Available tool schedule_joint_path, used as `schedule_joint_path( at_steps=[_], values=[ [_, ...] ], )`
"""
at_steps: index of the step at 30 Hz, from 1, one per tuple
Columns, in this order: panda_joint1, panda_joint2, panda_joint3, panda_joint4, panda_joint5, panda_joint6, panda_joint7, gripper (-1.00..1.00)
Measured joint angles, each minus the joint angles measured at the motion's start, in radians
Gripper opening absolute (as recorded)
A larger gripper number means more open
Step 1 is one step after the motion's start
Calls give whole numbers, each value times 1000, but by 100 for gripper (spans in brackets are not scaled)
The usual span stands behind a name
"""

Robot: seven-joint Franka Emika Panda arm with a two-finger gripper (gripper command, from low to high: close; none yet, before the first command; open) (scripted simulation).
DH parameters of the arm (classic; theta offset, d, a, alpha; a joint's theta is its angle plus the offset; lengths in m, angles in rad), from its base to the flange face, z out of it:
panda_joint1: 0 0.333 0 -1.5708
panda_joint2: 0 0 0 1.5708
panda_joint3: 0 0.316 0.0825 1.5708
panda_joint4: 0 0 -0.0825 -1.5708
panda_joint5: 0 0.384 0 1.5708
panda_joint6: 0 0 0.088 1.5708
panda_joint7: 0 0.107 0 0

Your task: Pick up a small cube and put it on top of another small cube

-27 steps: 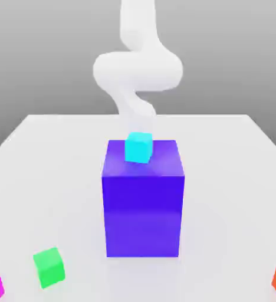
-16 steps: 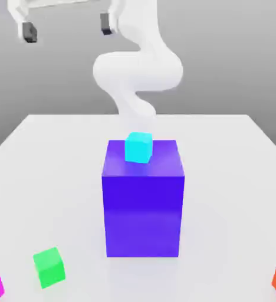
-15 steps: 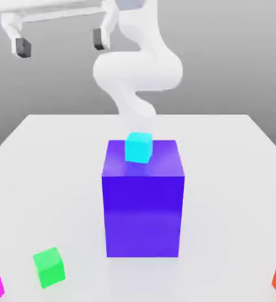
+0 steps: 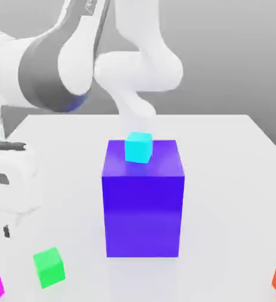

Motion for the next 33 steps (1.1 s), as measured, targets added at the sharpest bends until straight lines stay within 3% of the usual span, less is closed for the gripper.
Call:
schedule_joint_path(
  at_steps=[5,9,10,16,21,28,33],
  values=[
    [-53,168,-25,20,0,45,-23,0],
    [-105,312,25,53,52,137,-64,0],
    [-115,337,36,59,63,155,-71,-100],
    [-120,349,42,63,69,164,-76,-100],
    [-72,213,-17,22,1,69,-39,-100],
    [-20,-17,2,-185,-168,75,-294,-100],
    [-3,-138,43,-324,-220,100,-522,-100]
  ],
)
